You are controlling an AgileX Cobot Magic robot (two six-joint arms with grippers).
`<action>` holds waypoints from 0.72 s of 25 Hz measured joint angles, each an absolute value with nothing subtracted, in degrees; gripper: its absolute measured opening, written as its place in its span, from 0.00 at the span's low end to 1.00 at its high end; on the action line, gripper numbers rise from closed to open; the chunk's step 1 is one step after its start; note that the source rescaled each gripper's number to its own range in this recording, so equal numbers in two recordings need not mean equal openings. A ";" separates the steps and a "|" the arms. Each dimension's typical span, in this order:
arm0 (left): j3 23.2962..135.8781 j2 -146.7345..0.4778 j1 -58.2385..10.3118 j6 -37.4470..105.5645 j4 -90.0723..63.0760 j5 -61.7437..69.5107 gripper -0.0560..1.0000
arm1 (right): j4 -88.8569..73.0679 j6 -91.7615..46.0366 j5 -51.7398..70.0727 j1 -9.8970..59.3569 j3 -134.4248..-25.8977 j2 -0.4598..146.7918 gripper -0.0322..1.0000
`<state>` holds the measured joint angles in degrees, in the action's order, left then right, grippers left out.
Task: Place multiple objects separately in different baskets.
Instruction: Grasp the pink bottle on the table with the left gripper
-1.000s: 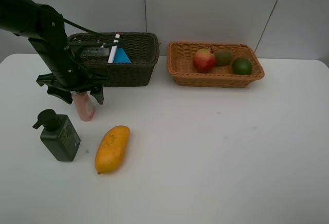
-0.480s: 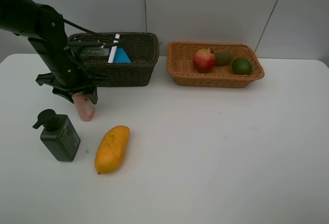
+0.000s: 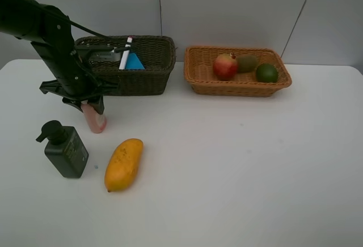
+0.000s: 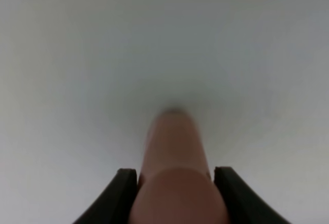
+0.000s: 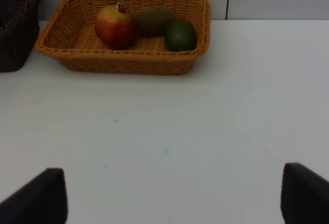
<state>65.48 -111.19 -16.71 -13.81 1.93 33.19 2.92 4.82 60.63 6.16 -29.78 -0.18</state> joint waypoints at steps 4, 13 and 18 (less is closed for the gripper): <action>65.48 -111.19 -16.71 -13.87 1.93 33.06 0.32 | 2.92 4.82 60.63 6.16 -29.78 -0.18 1.00; 65.48 -111.19 -16.71 -13.87 1.88 32.51 0.32 | 2.92 4.82 60.63 6.16 -29.78 -0.18 1.00; 65.48 -111.19 -16.71 -13.87 1.88 32.51 0.32 | 2.92 4.82 60.63 6.16 -29.78 -0.18 1.00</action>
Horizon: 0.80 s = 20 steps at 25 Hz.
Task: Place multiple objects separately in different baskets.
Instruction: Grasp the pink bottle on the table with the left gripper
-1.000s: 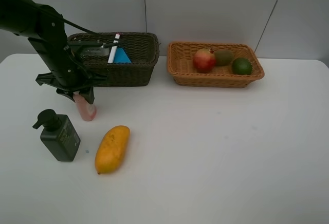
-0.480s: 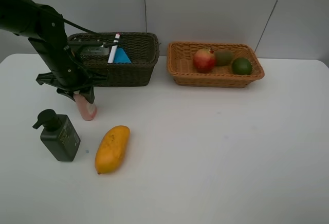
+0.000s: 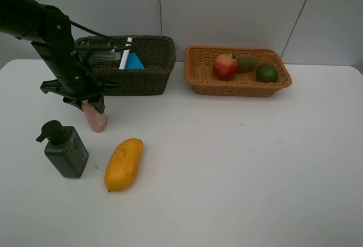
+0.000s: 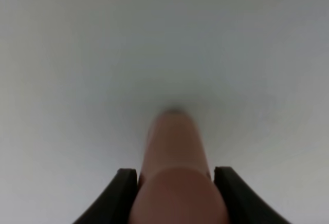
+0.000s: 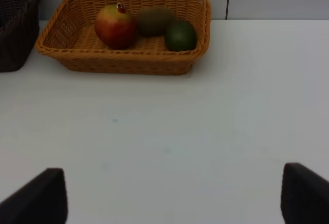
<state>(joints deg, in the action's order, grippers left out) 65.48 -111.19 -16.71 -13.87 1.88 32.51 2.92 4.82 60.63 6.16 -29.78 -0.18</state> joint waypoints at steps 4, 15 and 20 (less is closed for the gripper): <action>65.48 -111.19 -16.71 -13.87 1.88 33.00 0.32 | 2.92 4.82 60.63 6.16 -29.78 -0.18 1.00; 73.24 -111.23 -16.71 -12.76 1.60 45.86 0.32 | 2.92 4.82 60.63 6.16 -29.78 -0.18 1.00; 79.11 -111.23 -16.71 -10.90 0.00 52.56 0.32 | 2.92 4.82 60.63 6.16 -29.78 -0.18 1.00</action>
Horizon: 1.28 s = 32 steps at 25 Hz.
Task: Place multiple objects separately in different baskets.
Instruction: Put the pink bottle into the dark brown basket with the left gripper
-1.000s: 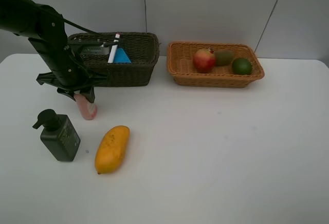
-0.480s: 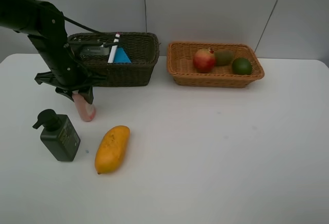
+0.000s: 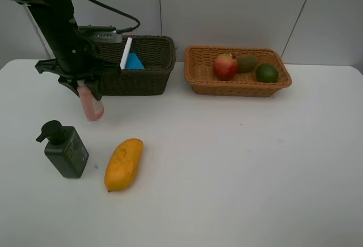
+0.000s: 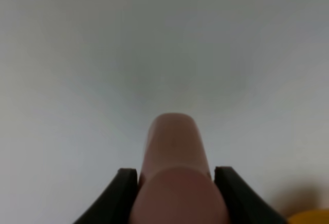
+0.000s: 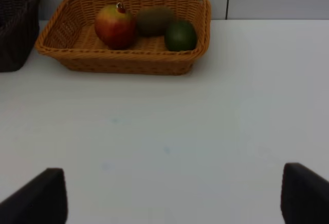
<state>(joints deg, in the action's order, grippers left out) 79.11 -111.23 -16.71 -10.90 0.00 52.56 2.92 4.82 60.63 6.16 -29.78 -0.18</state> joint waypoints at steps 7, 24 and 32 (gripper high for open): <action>88.26 -111.25 -16.71 -8.92 -1.59 60.20 0.32 | 2.92 4.82 60.63 6.16 -29.78 -0.18 1.00; 98.49 -111.87 -16.71 -7.45 4.38 49.76 0.32 | 2.92 4.82 60.63 6.16 -29.78 -0.18 1.00; 98.49 -116.68 -16.56 -7.39 5.98 39.87 0.32 | 2.92 4.82 60.63 6.16 -29.78 -0.18 1.00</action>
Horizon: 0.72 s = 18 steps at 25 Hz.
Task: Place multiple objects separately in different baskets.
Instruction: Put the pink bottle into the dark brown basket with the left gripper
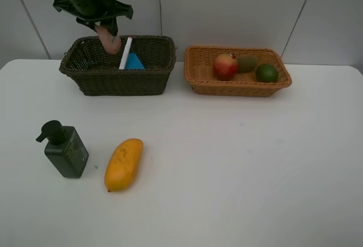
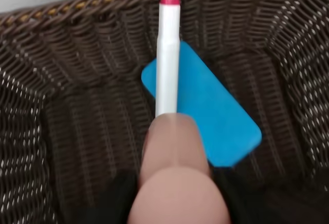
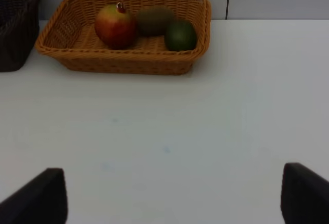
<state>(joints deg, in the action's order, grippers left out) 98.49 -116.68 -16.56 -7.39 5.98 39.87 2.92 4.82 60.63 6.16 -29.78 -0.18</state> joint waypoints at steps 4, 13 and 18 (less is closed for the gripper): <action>98.49 -118.99 -16.45 -7.28 7.04 35.57 0.32 | 2.92 4.82 60.63 6.16 -29.78 -0.18 1.00; 98.49 -123.12 -12.80 -7.28 7.36 32.23 0.32 | 2.92 4.82 60.63 6.16 -29.78 -0.18 1.00; 98.49 -124.98 -11.83 -7.28 7.43 31.41 0.32 | 2.92 4.82 60.63 6.16 -29.78 -0.18 1.00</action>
<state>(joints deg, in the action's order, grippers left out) 98.49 -124.98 -11.83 -7.28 7.43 31.41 2.92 4.82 60.63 6.16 -29.78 -0.18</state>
